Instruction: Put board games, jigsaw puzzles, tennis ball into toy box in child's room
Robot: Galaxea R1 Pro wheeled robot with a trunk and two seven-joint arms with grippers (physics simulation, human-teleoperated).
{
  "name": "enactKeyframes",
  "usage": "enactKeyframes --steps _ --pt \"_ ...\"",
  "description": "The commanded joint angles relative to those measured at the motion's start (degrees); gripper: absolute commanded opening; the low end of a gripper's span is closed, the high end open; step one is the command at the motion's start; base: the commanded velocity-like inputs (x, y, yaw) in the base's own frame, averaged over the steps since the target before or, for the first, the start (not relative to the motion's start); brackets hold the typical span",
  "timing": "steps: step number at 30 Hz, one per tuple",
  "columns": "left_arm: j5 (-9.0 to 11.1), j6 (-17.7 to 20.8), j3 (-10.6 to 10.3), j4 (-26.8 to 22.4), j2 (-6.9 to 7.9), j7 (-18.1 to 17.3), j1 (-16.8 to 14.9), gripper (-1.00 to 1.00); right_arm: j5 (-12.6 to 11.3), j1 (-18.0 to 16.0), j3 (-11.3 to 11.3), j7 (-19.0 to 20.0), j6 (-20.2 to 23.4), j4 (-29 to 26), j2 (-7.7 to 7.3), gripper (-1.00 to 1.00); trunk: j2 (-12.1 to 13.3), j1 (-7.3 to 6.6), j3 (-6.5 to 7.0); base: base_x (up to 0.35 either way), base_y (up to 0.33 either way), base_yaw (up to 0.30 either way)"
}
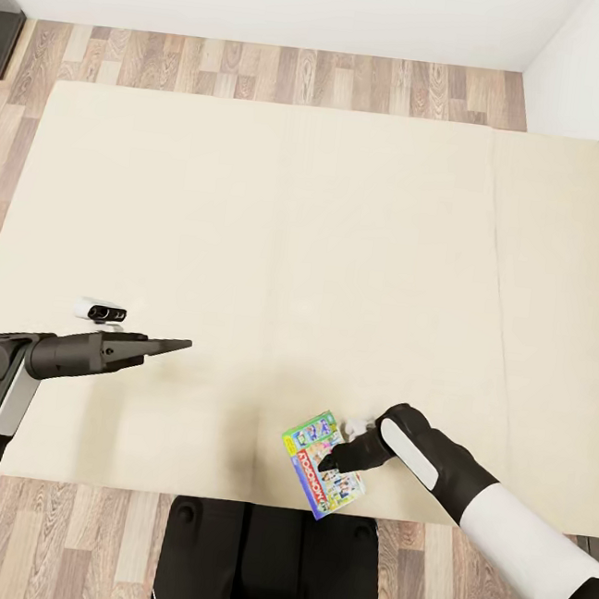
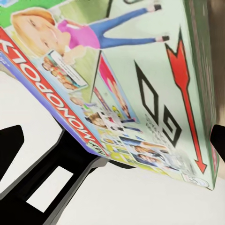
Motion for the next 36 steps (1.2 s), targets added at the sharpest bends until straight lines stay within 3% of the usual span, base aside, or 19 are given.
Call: enactKeyframes --steps 1,8,16,36 --pt "0.0 0.6 0.0 0.0 0.03 -0.2 0.0 1.00 0.3 -0.1 0.2 0.3 0.1 -0.1 -0.04 1.00 -0.1 0.04 -0.06 0.000 0.000 0.000" --pt "0.0 0.6 0.0 0.0 0.05 -0.2 0.0 1.00 0.2 -0.1 0.4 0.3 0.1 -1.5 -0.07 1.00 -0.1 0.04 -0.06 0.000 0.000 0.000" --pt "0.1 0.6 0.0 0.0 0.05 -0.2 0.0 1.00 0.1 -0.1 3.0 0.4 0.1 -3.9 -0.18 1.00 -0.1 0.04 -0.06 0.000 0.000 0.000" --pt "0.3 0.6 0.0 0.0 0.05 -0.2 0.0 1.00 0.1 -0.1 3.3 0.7 0.1 -4.1 -0.20 1.00 -0.1 0.04 -0.06 0.000 0.000 0.000"
